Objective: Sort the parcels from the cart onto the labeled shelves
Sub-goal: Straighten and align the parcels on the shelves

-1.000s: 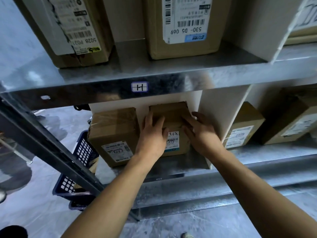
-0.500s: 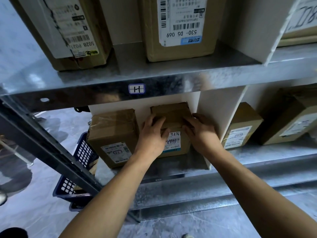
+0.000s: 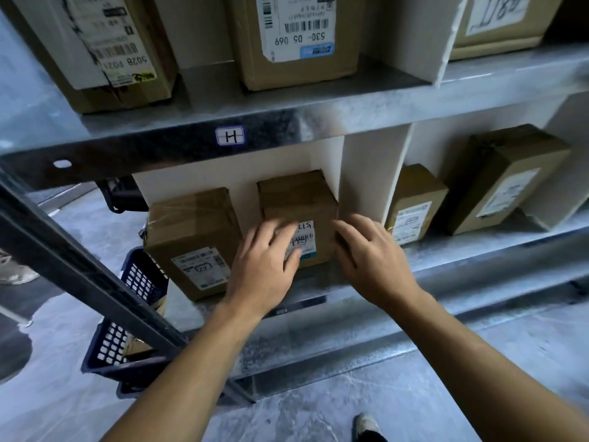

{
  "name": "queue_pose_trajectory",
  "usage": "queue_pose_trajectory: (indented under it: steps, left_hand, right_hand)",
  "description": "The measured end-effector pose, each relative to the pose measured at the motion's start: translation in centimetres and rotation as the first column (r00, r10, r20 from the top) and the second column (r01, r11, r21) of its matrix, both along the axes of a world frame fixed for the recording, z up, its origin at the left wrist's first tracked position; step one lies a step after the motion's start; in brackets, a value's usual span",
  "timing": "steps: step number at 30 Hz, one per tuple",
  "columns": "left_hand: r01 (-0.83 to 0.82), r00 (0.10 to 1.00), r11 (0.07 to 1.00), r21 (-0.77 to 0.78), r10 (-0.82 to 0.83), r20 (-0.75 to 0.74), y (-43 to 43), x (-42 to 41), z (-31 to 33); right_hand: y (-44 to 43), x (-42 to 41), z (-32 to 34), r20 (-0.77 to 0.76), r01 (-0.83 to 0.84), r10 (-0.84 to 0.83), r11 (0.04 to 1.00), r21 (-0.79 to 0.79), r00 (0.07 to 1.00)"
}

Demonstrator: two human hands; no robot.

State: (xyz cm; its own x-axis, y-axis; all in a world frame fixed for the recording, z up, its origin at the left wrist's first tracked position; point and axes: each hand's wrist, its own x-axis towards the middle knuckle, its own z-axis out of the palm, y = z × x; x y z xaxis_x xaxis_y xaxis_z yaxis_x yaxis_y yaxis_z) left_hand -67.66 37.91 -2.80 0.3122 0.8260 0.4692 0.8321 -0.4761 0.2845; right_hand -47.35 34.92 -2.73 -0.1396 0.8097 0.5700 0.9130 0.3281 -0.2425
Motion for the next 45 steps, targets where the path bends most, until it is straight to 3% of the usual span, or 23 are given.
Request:
queue_pose_trajectory:
  steps: [13, 24, 36, 45]
  left_hand:
    - [0.131, 0.98, 0.991, -0.029, -0.134, -0.147, -5.5, 11.7, -1.5]
    - [0.006, 0.974, 0.997, -0.078, -0.023, -0.224, -6.7, 24.7, -0.8]
    - [-0.139, 0.975, 0.987, -0.074, 0.124, -0.185, -2.1, 26.1, 0.9]
    - [-0.151, 0.986, 0.982, -0.117, 0.141, -0.093, 3.2, 26.5, 0.1]
  right_hand:
    - [-6.3, 12.7, -2.7, 0.18, 0.227, -0.201, 0.964, -0.139, 0.963]
    - [-7.8, 25.2, -1.1, 0.24, 0.231, -0.188, 0.959, -0.164, 0.952]
    - [-0.9, 24.6, 0.2, 0.163, 0.055, -0.017, 0.972, -0.23, 0.986]
    - [5.7, 24.1, 0.4, 0.184, 0.095, -0.049, 0.964, -0.25, 0.982]
